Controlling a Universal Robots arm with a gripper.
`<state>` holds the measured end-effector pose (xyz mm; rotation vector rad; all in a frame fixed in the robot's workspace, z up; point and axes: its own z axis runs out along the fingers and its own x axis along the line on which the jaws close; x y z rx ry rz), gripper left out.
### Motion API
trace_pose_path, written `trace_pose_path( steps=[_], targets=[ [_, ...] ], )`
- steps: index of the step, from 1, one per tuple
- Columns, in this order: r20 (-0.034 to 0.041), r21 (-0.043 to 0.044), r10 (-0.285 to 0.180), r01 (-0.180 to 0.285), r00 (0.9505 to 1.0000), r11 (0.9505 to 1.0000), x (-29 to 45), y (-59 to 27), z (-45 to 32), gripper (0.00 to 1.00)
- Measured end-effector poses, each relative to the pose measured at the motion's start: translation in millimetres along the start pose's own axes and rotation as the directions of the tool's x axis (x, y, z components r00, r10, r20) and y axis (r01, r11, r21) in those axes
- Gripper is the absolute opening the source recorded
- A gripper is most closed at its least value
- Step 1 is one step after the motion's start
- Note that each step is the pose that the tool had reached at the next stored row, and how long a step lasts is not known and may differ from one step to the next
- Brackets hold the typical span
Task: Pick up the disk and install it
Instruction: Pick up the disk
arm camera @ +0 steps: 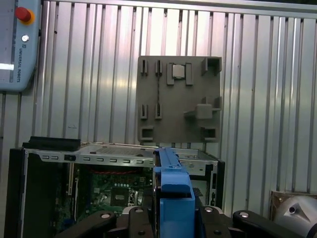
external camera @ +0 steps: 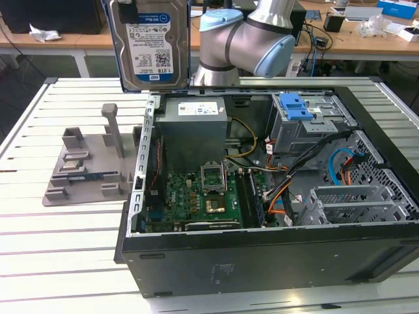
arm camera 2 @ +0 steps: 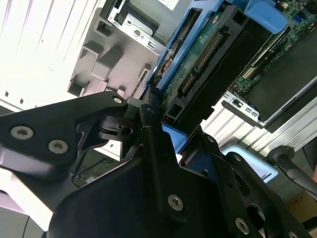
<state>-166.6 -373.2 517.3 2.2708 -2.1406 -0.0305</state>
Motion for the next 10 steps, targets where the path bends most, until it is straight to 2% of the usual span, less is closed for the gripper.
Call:
trace_pose_path(
  steps=[10],
  targets=[
    [0.0, 0.0, 0.0, 0.0, 1.0, 1.0, 12.4, 0.3, 0.5, 0.37]
  ],
)
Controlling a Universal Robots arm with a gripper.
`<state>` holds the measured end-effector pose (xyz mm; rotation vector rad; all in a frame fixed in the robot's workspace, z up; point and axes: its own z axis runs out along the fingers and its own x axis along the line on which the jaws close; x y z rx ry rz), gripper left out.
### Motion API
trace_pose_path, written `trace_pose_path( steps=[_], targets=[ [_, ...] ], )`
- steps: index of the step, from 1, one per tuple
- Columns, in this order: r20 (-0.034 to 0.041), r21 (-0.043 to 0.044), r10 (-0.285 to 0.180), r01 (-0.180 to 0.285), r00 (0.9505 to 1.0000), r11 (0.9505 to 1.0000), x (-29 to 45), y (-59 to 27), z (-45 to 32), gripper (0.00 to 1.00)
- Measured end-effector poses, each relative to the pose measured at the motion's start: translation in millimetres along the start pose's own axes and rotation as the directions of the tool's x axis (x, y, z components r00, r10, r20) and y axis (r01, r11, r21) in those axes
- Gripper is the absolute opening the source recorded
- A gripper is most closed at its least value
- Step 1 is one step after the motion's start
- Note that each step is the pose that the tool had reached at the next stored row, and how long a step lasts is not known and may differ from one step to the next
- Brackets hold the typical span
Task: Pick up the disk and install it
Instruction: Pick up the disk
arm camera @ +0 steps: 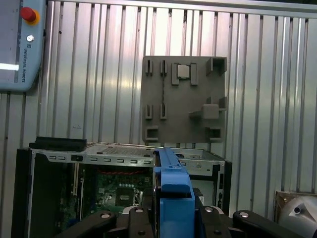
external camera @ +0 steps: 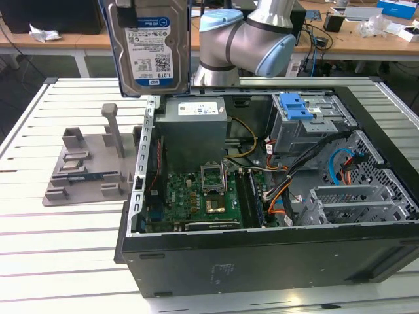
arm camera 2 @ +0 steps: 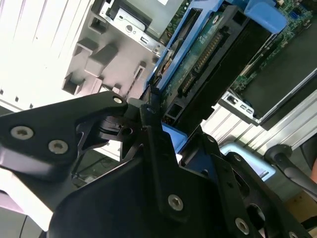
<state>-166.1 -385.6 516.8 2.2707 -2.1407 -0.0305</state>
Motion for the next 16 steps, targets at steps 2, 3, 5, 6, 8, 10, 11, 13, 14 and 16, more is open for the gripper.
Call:
trace_pose_path(
  steps=[2, 3, 5, 6, 8, 10, 11, 13, 14, 16],
  targets=[
    [0.0, 0.0, 0.0, 0.0, 1.0, 1.0, 2.2, 0.0, 0.1, 0.37],
    [0.0, 0.0, 0.0, 0.0, 1.0, 1.0, 3.3, 0.0, 0.1, 0.37],
    [0.0001, 0.0, 0.0, 0.0, 1.0, 1.0, 5.5, 0.0, 0.3, 0.37],
    [0.0, 0.0, 0.0, 0.0, 1.0, 1.0, 6.4, 0.0, 0.3, 0.37],
    [0.0, 0.0, 0.0, 0.0, 1.0, 1.0, 8.2, 0.1, 0.4, 0.37],
    [0.0001, 0.0, 0.0, 0.0, 1.0, 1.0, 11.1, 0.1, 0.5, 0.37],
    [0.0, 0.0, 0.0, 0.0, 1.0, 1.0, 12.2, 0.1, 0.6, 0.37],
    [0.0, -0.0001, 0.0, 0.0, 1.0, 1.0, 15.1, 0.2, 0.6, 0.37],
    [-0.0001, -0.0001, 0.0, 0.0, 1.0, 1.0, 16.3, 0.2, 0.7, 0.37],
    [0.0, 0.0, 0.0, 0.0, 1.0, 1.0, 19.4, 0.3, 0.8, 0.37]
  ],
)
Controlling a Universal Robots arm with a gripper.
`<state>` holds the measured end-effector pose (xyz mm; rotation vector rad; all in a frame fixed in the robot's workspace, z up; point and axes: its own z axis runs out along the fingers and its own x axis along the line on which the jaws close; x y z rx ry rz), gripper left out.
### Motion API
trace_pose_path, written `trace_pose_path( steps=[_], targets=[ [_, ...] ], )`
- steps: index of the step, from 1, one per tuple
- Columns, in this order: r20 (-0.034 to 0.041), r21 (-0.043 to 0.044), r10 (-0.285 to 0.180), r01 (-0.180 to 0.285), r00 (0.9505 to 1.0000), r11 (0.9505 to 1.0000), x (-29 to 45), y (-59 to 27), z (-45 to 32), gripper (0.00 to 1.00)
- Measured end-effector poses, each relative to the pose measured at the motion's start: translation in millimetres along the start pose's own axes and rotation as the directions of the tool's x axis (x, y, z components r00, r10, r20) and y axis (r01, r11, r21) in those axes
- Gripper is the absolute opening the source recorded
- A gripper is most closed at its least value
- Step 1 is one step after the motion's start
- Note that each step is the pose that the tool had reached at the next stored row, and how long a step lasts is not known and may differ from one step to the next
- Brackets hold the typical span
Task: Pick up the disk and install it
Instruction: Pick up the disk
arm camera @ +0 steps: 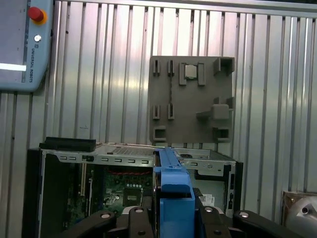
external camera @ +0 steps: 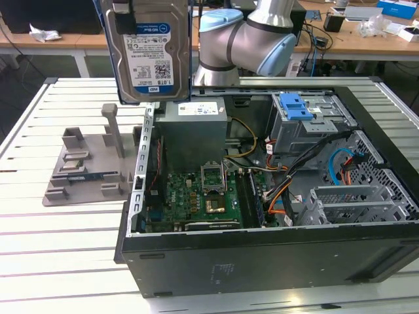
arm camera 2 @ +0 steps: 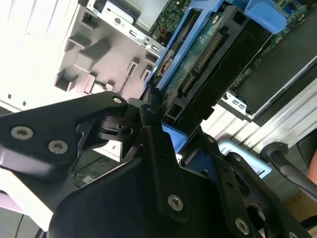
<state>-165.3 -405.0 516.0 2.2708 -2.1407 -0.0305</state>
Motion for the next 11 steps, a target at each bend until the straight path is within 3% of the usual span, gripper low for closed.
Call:
trace_pose_path(
  steps=[6, 11],
  targets=[
    [0.0, 0.0, 0.0, 0.0, 1.0, 1.0, 9.7, 0.3, 0.4, 0.37],
    [0.0, 0.0, 0.0, 0.0, 1.0, 1.0, 22.6, 0.9, 0.9, 0.37]
  ],
)
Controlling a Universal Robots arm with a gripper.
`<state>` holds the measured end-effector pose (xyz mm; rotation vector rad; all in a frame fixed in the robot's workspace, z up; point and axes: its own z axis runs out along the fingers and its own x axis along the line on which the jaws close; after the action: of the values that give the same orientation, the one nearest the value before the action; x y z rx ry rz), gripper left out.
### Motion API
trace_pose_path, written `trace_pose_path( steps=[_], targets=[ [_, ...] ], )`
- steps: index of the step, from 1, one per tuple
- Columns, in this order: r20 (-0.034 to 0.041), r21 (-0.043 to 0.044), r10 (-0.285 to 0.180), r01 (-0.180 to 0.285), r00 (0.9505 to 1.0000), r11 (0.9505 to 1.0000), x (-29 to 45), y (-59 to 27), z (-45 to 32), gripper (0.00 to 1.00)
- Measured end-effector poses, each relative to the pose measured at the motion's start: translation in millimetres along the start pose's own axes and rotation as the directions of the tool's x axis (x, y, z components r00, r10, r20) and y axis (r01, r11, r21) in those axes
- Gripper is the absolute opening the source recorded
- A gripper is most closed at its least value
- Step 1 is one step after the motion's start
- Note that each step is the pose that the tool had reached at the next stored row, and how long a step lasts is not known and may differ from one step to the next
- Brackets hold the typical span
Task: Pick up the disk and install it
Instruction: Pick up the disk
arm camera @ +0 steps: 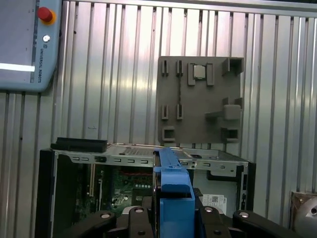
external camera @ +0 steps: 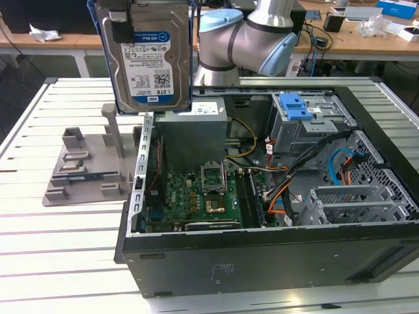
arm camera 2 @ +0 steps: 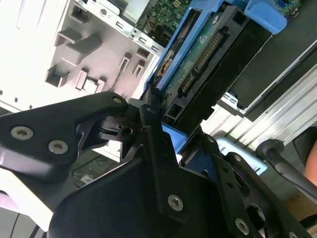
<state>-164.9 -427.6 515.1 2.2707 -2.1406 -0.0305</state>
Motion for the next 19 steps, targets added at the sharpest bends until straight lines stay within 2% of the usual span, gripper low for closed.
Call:
trace_pose_path(
  steps=[8, 11, 13, 16, 17, 19],
  targets=[
    [0.0001, 0.0002, 0.0, 0.0, 1.0, 1.0, 21.0, 1.0, 0.6, 0.37],
    [0.0, 0.0, 0.0, 0.0, 1.0, 1.0, 32.3, 1.1, 0.8, 0.37],
    [0.0001, 0.0, 0.0, 0.0, 1.0, 1.0, 34.7, -0.9, 0.9, 0.37],
    [0.0, -0.0007, 0.0, 0.0, 1.0, 1.0, 36.6, -13.9, 0.6, 0.37],
    [0.0, -0.001, 0.0, 0.0, 1.0, 1.0, 37.1, -20.6, 0.5, 0.37],
    [0.0, -0.0012, 0.0, 0.0, 1.0, 1.0, 37.5, -25.4, 0.3, 0.37]
  ],
)
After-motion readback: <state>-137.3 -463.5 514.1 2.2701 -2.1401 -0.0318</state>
